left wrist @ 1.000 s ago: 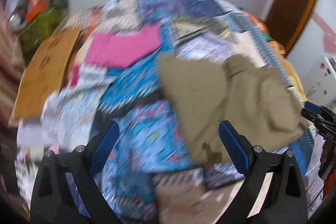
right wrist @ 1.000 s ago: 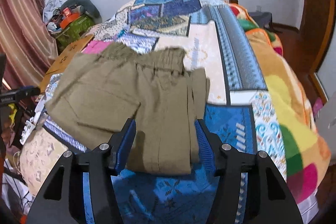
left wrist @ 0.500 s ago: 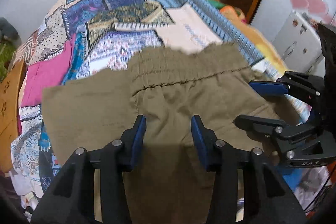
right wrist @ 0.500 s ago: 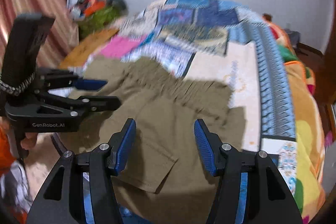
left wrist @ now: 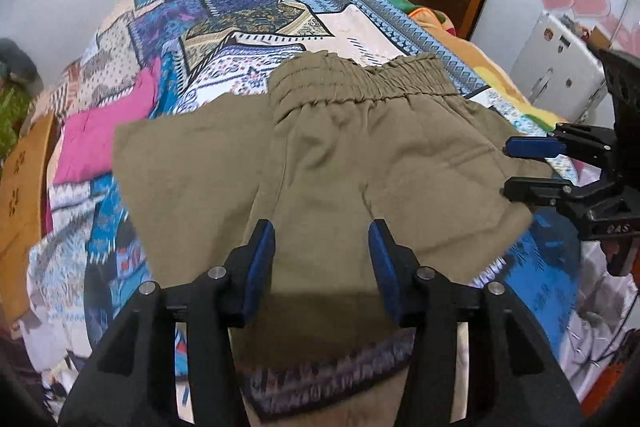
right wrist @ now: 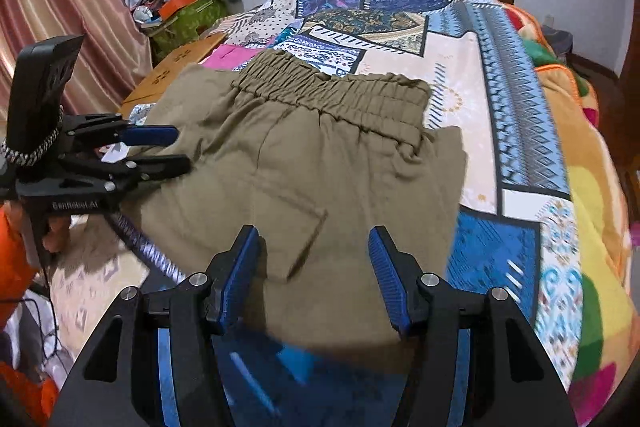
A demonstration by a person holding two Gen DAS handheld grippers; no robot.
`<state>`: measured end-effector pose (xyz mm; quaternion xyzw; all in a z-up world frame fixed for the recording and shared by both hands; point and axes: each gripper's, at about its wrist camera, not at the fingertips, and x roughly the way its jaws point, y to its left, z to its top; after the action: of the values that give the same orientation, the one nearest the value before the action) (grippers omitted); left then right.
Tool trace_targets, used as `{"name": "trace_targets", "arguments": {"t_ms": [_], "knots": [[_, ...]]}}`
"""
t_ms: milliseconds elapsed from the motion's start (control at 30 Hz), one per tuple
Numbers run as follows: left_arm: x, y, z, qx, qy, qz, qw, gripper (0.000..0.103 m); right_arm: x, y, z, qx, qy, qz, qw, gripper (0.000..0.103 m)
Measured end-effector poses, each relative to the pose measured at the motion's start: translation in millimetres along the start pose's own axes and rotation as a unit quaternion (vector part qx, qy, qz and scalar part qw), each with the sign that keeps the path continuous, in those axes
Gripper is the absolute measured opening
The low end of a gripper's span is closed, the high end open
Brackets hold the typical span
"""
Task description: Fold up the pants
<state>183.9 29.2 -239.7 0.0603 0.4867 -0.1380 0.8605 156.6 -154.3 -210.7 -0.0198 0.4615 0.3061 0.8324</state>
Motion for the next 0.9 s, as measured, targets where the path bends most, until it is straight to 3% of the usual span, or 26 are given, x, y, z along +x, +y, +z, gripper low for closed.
{"name": "trace_targets", "arguments": {"t_ms": [67, 133, 300, 433, 600, 833, 900], "knots": [[-9.2, 8.2, -3.1, -0.011, -0.007, 0.029, 0.9995, 0.071, -6.2, -0.9, -0.4, -0.004, 0.001, -0.009, 1.0, 0.053], [-15.1, 18.7, -4.3, -0.024, -0.016, 0.037, 0.9989, 0.077, -13.2, -3.6, 0.7, -0.005, -0.003, -0.022, 1.0, 0.054], [-9.1, 58.2, -1.1, -0.084, 0.002, 0.061, 0.9946, 0.077, -22.6, -21.6, 8.4, 0.02, -0.026, -0.051, 0.998, 0.058], [6.5, 87.9, -6.4, -0.149, 0.019, 0.022, 0.9884, 0.077, -14.8, -42.1, 12.1, 0.061, -0.026, -0.051, 0.996, 0.058], [25.3, 105.0, -11.7, -0.199, 0.028, -0.012, 0.9795, 0.076, 14.7, -69.8, 12.9, 0.111, 0.01, -0.037, 0.993, 0.058], [34.9, 102.9, 5.6, -0.192, 0.021, -0.017, 0.981, 0.074, 35.7, -85.6, 11.0, 0.166, 0.021, 0.041, 0.985, 0.062], [37.2, 100.8, 12.4, -0.185, 0.018, -0.014, 0.9825, 0.068, 38.8, -82.8, 12.8, 0.161, 0.021, 0.044, 0.986, 0.062]]}}
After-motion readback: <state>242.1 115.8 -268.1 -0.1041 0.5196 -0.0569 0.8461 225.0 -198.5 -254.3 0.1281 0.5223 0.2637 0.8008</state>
